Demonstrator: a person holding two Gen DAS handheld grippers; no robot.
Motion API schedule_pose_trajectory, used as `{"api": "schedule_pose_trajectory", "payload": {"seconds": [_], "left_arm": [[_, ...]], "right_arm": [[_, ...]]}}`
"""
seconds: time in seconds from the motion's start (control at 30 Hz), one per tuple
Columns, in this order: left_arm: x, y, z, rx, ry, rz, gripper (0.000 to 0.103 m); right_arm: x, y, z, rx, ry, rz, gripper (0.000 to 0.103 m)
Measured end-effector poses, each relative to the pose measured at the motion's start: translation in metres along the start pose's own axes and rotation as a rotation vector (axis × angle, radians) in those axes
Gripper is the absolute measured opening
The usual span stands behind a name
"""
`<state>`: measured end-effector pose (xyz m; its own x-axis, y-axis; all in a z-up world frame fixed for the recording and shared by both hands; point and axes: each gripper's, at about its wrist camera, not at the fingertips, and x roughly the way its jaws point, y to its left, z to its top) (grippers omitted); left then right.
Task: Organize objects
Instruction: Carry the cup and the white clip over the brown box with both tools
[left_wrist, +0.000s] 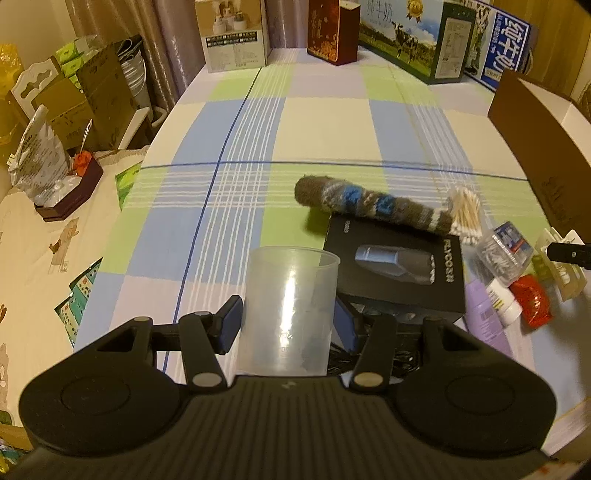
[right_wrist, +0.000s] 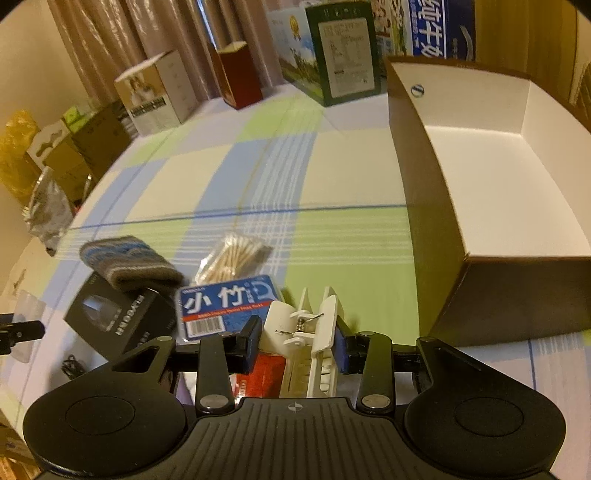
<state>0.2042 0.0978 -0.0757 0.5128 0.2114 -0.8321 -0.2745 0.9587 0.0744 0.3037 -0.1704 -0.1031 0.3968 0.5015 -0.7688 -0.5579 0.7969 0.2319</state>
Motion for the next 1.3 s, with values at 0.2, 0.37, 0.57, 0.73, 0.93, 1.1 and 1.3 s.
{"api": "schedule_pose_trajectory", "payload": {"seconds": [0.2,0.37,0.57,0.73,0.93,1.1,1.3], "left_arm": [[-0.014,-0.01,0.011,0.014,-0.037,-0.016,0.049],[-0.023,-0.025,0.028,0.041,-0.08,-0.045,0.049],[-0.033,-0.054,0.049,0.091,-0.129,-0.087,0.049],[-0.037,-0.086,0.067,0.141,-0.164,-0.14,0.049],[-0.039,-0.141,0.093,0.213,-0.194,-0.24,0.049],[-0.038,-0.2,0.112,0.282,-0.208,-0.338,0.049],[-0.028,-0.269,0.132,0.331,-0.193,-0.434,0.049]], "right_arm": [[-0.028,0.003,0.01,-0.007,-0.049,0.054,0.036],[-0.051,0.006,0.02,-0.02,-0.102,0.097,0.036],[-0.08,0.003,0.036,-0.034,-0.184,0.136,0.036],[-0.103,-0.012,0.052,-0.022,-0.257,0.133,0.036],[-0.122,-0.051,0.072,0.02,-0.317,0.059,0.036],[-0.128,-0.098,0.084,0.084,-0.33,-0.023,0.036],[-0.12,-0.153,0.088,0.163,-0.302,-0.096,0.036]]}}
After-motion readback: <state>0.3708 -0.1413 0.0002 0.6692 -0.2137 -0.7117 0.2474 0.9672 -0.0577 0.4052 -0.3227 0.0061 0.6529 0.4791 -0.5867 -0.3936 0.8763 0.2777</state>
